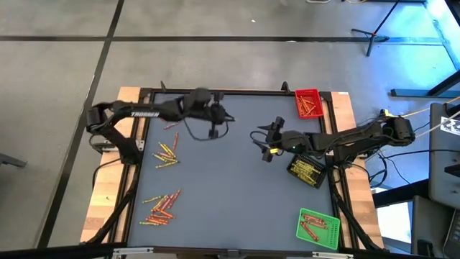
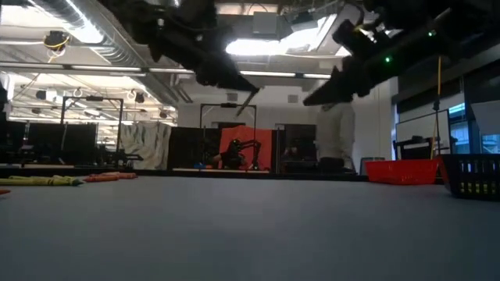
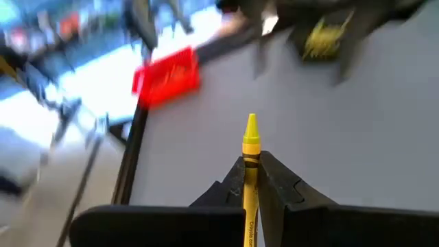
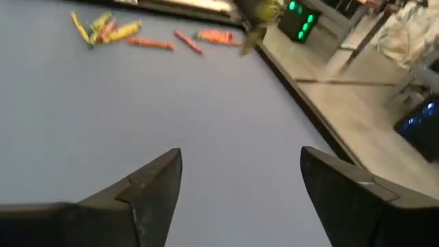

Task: Sort crayons
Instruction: Put the yellow green crayon into the black basket

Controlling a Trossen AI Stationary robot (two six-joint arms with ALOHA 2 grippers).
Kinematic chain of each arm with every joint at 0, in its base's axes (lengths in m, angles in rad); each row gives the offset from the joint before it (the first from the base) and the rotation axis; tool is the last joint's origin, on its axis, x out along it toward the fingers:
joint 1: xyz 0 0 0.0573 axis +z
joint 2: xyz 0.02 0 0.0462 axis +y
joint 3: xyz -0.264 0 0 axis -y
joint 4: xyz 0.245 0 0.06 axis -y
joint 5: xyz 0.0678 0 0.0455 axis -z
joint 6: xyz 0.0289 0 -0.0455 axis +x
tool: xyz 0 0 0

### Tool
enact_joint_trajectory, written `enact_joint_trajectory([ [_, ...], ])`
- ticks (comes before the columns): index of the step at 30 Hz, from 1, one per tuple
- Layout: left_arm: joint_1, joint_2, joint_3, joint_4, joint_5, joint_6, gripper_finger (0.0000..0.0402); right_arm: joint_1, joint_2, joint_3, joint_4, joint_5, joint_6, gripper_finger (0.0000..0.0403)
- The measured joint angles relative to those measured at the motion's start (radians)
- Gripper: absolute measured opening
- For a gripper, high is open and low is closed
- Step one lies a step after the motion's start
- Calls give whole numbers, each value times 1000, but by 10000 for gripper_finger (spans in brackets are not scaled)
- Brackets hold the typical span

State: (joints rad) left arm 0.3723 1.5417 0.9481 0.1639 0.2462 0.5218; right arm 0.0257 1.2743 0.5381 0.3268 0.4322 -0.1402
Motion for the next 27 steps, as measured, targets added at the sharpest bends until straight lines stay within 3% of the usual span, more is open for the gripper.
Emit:
enact_joint_trajectory([
  [4,-114,-25,-126,266,5,-61,0,0,9,-2,85,-82,1,280],
  [9,-240,-23,-188,430,-55,-100,0,15,38,-2,171,-175,9,269],
  [13,-319,-23,-190,470,-152,-120,0,46,93,-2,274,-234,-14,260],
  [19,-387,-16,-190,478,-194,-134,0,89,190,0,525,-296,-63,244],
  [27,-449,17,-190,554,-263,-121,0,95,327,112,524,-331,-75,220],
])
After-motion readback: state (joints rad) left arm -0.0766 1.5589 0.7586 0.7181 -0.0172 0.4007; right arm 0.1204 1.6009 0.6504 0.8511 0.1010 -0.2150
